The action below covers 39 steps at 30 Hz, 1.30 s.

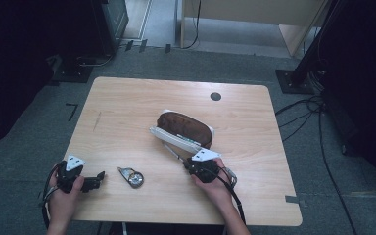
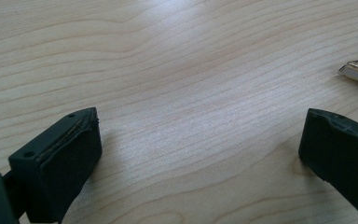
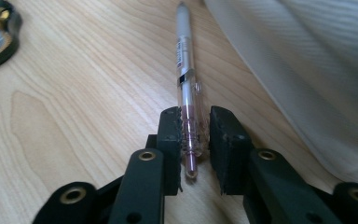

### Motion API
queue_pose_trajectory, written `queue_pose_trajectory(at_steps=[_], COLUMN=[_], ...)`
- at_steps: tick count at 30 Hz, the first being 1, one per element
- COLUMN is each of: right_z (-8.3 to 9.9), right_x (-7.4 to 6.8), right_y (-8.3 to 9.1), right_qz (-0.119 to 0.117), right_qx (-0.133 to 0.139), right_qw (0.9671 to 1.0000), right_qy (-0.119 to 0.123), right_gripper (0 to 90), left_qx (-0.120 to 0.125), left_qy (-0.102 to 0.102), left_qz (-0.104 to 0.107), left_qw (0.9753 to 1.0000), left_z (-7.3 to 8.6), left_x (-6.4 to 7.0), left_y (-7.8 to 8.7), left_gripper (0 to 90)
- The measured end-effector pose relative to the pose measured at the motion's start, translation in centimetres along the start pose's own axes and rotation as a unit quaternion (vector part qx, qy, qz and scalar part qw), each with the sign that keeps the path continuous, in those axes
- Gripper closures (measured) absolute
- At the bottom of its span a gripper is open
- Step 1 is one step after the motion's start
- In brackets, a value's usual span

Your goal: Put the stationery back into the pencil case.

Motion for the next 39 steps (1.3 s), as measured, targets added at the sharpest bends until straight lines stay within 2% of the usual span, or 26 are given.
queue_pose_trajectory(at_steps=[8, 13, 17, 18, 21, 29, 33, 39], right_z=[0.5, 1.1, 1.1, 1.0, 0.2, -2.4, -3.0, -2.9], right_x=[-1.1, -2.1, -2.6, -2.7, -3.2, -4.3, -4.7, -4.5], right_y=[0.9, 1.9, 2.1, 2.1, 1.8, -0.5, -1.8, -3.4], right_qz=[-0.028, -0.058, -0.072, -0.07, -0.073, -0.062, -0.053, -0.036], right_qx=[-0.008, -0.014, -0.023, -0.019, -0.003, 0.009, 0.006, -0.01], right_qw=[0.9994, 0.9981, 0.997, 0.9972, 0.9972, 0.9978, 0.9983, 0.9987], right_qy=[0.02, 0.018, 0.017, 0.017, 0.012, 0.023, 0.026, 0.034], right_gripper=[75.4, 75.5, 73.4, 68.4, 66.3, 71.2, 73.6, 74.5], left_qx=[0.0, 0.0, 0.0, 0.0, 0.0, 0.0, 0.0, 0.0], left_qy=[0.0, 0.0, 0.0, 0.0, 0.001, 0.0, -0.001, -0.002], left_qz=[0.0, 0.0, 0.0, 0.0, 0.0, 0.001, 0.003, 0.005], left_qw=[1.0, 1.0, 1.0, 1.0, 1.0, 1.0, 1.0, 1.0], left_z=[0.0, 0.0, 0.0, 0.0, 0.0, 0.0, 0.0, 0.0], left_x=[0.0, 0.0, 0.0, 0.0, 0.0, 0.0, 0.1, 0.1], left_y=[0.0, 0.0, 0.0, 0.0, 0.0, 0.0, 0.0, 0.0], left_gripper=[0.0, 0.0, 0.0, 0.0, 0.0, 0.0, 0.0, 0.0])
Point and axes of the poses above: each handheld gripper's, and its own axes: y roughly backward along the jaws, z roughly out of its underside, x roughly to its right, the point moved 10 cm from there along -y, roughly forward along the jaws, and after that the axes turned 12 degrees about x, right-handed, at the moved point
